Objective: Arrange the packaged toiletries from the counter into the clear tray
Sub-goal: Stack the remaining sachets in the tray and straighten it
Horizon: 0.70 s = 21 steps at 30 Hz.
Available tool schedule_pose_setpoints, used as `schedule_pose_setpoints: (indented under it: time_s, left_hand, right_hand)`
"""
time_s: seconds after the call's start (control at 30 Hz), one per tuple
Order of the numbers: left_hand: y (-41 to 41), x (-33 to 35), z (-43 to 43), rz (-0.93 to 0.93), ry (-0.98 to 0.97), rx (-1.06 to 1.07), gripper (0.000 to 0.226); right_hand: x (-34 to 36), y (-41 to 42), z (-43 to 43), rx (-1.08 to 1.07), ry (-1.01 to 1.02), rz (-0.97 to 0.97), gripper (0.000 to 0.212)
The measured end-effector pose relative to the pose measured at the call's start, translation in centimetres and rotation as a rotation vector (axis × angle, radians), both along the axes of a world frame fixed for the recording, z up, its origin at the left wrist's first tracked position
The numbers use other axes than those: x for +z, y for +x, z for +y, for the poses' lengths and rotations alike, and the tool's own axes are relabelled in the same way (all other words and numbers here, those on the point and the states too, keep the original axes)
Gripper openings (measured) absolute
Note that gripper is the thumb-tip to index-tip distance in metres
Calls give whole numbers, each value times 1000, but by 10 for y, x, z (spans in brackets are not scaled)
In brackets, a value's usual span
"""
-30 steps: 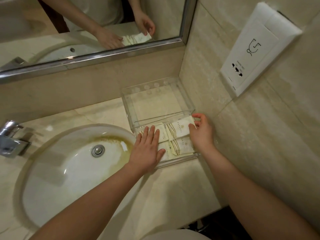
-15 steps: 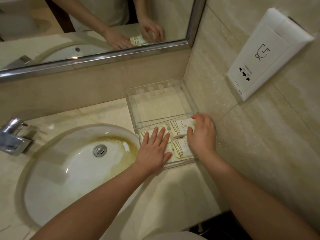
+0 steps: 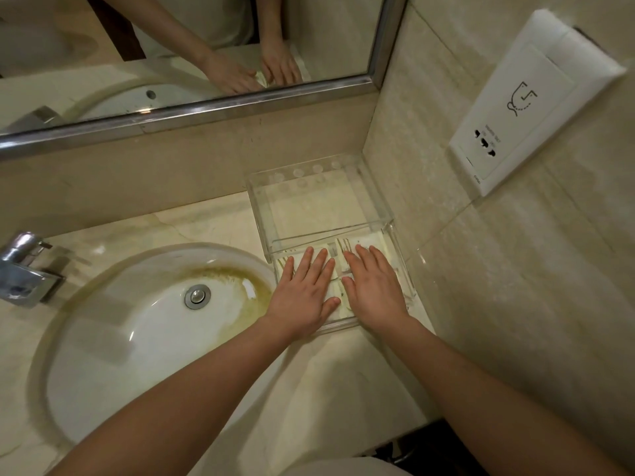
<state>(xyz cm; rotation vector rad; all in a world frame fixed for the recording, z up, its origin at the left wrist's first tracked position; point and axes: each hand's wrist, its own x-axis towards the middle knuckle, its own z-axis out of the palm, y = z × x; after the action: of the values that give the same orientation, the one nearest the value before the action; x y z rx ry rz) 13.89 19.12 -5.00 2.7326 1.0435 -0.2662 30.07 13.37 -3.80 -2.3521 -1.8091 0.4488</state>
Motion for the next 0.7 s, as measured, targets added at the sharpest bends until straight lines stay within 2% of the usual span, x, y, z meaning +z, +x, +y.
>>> schedule_pose_setpoints:
  time_s: [0.2,0.47,0.53,0.6,0.7]
  left_hand:
    - [1,0,5,21,28,-12,77]
    - [3,2,6,7,22,-8,78]
    - [1,8,6,-94,24,-20,73]
    - [-5,16,3,-323,37,59,64]
    - [-26,21,-11,-697,-26,502,48]
  right_hand:
    - [0,-5,9,15,-58,-18,57]
    - [2,-10,0,38,-40,-33,55]
    - [5,-7,-7,-27,44,34,53]
    - [9,-2,-23,-205,173,133,53]
    - [13,0,-60,-557,288,390,52]
